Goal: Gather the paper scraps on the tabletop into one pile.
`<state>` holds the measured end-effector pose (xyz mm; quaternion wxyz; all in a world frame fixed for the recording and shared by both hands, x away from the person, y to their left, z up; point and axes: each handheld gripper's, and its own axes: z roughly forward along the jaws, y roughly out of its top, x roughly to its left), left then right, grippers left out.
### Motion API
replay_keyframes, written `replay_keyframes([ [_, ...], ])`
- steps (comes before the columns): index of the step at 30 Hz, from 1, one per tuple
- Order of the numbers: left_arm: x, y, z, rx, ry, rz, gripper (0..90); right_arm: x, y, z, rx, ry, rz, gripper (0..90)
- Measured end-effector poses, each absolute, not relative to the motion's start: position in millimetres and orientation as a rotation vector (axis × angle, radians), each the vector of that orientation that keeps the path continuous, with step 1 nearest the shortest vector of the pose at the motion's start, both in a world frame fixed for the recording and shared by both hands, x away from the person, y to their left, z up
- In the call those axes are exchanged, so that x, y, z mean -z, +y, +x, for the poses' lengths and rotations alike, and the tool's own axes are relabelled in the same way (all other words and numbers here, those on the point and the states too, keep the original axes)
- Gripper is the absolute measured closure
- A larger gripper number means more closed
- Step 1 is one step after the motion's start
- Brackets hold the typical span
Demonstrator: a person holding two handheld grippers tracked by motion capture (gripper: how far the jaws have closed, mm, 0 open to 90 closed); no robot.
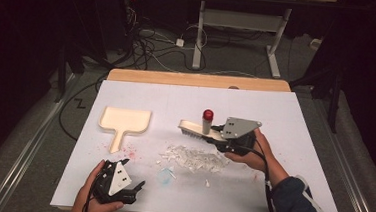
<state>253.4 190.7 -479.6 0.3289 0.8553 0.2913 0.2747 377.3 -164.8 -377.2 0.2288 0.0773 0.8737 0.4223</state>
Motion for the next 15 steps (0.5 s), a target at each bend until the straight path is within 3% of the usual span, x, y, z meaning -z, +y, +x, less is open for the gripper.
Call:
replay_keyframes([
  [5, 481.1, 190.7, 251.4, -0.723, 0.741, 2.264, 15.9, 372.5, -201.9, 360.6, -1.123, 2.318, 0.447, 67.7],
  [15, 474.2, 189.7, 243.1, -0.741, 0.724, 2.217, 15.9, 411.6, -246.5, 339.9, -0.861, 2.168, 0.829, 67.7],
])
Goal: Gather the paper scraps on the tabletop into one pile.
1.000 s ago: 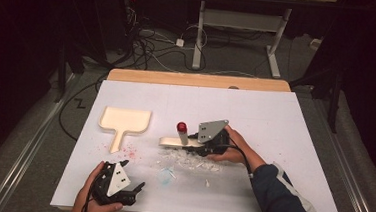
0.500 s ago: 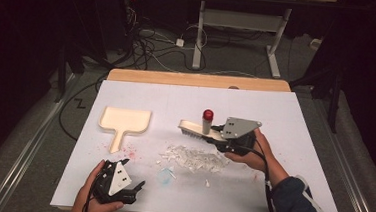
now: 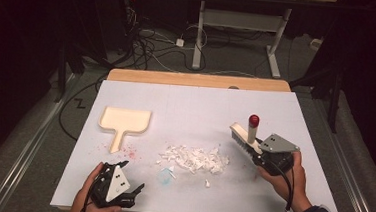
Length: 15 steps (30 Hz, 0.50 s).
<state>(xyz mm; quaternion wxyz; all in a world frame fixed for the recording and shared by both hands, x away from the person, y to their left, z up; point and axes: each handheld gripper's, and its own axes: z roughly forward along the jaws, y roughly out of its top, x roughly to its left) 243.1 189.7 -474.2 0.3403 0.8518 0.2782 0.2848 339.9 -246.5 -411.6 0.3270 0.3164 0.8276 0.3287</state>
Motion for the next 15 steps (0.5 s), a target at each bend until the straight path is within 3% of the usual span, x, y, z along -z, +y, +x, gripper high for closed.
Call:
replay_keyframes([
  [15, 475.1, 189.0, 244.5, -0.726, 0.720, 2.214, 15.9, 430.4, -232.8, 348.7, -0.879, 2.179, 0.914, 67.7],
])
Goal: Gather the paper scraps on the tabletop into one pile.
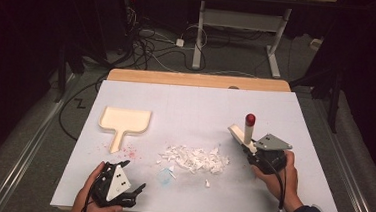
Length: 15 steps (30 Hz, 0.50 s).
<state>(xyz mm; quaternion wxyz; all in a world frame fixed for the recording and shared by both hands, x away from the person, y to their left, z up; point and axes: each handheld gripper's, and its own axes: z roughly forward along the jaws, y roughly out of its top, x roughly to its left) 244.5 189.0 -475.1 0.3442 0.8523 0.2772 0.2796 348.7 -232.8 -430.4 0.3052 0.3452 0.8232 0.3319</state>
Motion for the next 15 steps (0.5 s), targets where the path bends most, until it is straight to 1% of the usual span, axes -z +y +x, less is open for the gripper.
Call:
replay_keyframes([
  [15, 475.7, 188.4, 245.9, -0.717, 0.728, 2.210, 15.9, 431.3, -173.7, 334.8, -1.026, 2.248, 0.955, 67.5],
])
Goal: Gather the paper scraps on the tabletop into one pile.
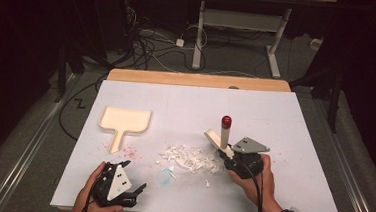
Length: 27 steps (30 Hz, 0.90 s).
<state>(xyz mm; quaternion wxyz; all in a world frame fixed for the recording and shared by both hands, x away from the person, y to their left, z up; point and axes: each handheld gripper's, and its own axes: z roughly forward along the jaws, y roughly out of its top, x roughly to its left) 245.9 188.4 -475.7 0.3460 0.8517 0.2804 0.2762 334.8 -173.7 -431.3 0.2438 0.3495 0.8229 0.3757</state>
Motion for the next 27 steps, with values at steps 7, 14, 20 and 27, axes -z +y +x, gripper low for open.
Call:
replay_keyframes([
  [7, 475.9, 188.1, 245.7, -0.715, 0.728, 2.207, 15.9, 435.8, -137.7, 330.0, -1.069, 2.234, 0.946, 67.6],
  [14, 475.7, 189.2, 245.3, -0.713, 0.729, 2.207, 15.9, 435.6, -118.2, 331.0, -1.093, 2.217, 0.901, 67.7],
  [20, 475.3, 191.5, 244.9, -0.715, 0.742, 2.197, 15.9, 424.6, -133.1, 335.5, -1.094, 2.142, 0.871, 67.8],
  [27, 471.6, 195.3, 244.4, -0.737, 0.761, 2.179, 15.9, 402.6, -146.0, 332.4, -1.248, 2.103, 0.896, 67.8],
])
